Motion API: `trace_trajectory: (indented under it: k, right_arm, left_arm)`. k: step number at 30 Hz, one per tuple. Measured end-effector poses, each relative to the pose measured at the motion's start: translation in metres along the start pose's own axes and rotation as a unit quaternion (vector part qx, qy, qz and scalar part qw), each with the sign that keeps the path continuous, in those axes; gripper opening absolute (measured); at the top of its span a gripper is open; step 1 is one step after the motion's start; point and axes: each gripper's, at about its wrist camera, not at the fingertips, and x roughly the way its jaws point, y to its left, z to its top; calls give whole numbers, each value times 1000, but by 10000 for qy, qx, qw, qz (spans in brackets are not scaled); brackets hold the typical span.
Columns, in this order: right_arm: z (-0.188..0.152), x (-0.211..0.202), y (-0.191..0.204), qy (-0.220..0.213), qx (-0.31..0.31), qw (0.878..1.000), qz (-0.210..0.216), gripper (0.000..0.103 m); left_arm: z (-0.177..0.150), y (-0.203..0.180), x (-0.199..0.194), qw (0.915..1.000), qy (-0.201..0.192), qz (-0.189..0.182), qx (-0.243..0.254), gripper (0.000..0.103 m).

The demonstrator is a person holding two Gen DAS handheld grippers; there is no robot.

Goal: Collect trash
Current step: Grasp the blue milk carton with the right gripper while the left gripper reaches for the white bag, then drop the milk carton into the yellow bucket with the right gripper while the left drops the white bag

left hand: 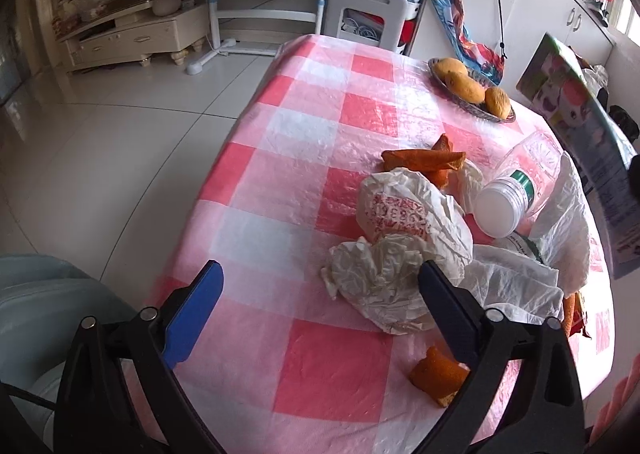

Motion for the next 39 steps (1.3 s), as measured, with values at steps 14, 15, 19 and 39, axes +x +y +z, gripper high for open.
trace_trajectory:
  k: [14,15,19,39]
  right_arm:
    - [-5,-17,1,-73,48,9997,250,54]
    - [-6,-21,2,-86,45,9996,275,54]
    - [-23,-40,13,-29,80,9989,471,54]
    - [-163,-48,34,2069,178,9777,-312,42]
  left_arm:
    - [-5,13,-42,9946,-599,-798,-272,28]
    - [-6,16,-53,9934,-732,-833,-278,29]
    - [-14,25,-81,9913,-988,-818,-278,29]
    - [-122,23,-155,9952,-697,-608,322,29]
